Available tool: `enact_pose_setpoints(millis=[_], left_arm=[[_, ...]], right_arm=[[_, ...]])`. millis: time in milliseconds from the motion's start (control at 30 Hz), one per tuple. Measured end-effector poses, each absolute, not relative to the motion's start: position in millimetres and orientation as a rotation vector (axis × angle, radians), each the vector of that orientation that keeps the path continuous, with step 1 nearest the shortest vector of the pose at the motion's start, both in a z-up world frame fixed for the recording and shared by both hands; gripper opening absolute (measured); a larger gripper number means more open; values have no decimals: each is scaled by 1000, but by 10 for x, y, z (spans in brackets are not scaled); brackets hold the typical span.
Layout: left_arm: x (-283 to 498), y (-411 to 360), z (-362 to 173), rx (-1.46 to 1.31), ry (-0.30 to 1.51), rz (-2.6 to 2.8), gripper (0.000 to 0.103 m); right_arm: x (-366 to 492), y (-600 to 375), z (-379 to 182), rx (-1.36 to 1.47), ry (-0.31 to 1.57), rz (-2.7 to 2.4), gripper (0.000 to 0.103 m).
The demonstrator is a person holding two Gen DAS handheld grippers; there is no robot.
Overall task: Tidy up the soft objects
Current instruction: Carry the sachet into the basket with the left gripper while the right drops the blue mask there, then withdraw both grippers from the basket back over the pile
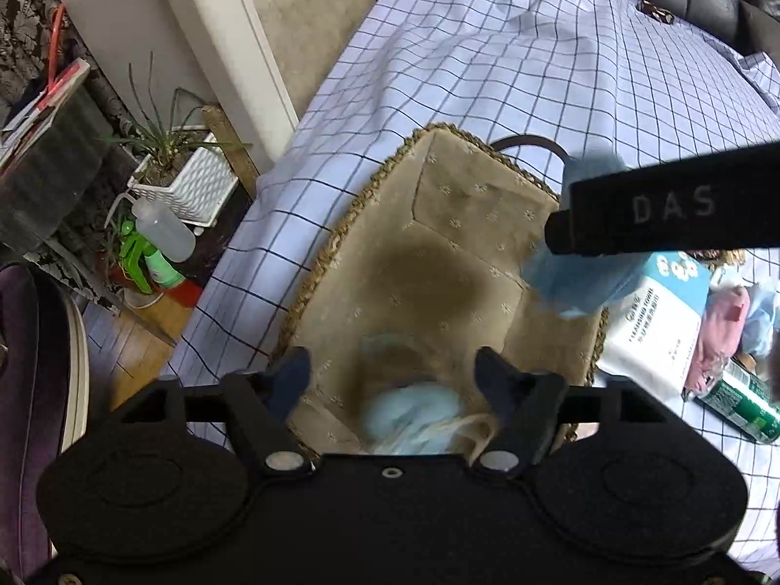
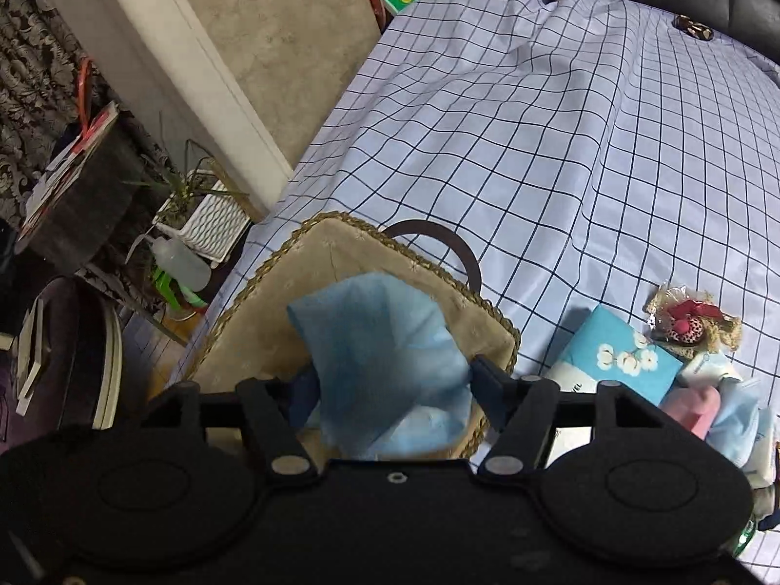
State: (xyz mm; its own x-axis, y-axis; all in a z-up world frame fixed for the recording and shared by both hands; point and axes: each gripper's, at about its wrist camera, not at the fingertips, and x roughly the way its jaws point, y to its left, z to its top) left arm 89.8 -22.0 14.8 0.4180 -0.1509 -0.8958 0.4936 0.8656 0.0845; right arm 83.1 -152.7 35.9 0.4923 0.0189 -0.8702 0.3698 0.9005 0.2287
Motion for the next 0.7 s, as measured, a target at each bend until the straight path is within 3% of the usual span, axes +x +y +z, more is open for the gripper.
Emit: enact_pose_setpoints(millis=[133,500,700], left_arm=[[921,-200,150,360,1059,-416,75],[765,-237,167,377,1041,-436,75],[481,-361,225,398,1002,-480,83]], right_arm=[[842,-1590,246,440,1036,-217,74],[603,-1715,67,401,1103,-294,74],[190,-1881,-87,389,1154,-340,77]])
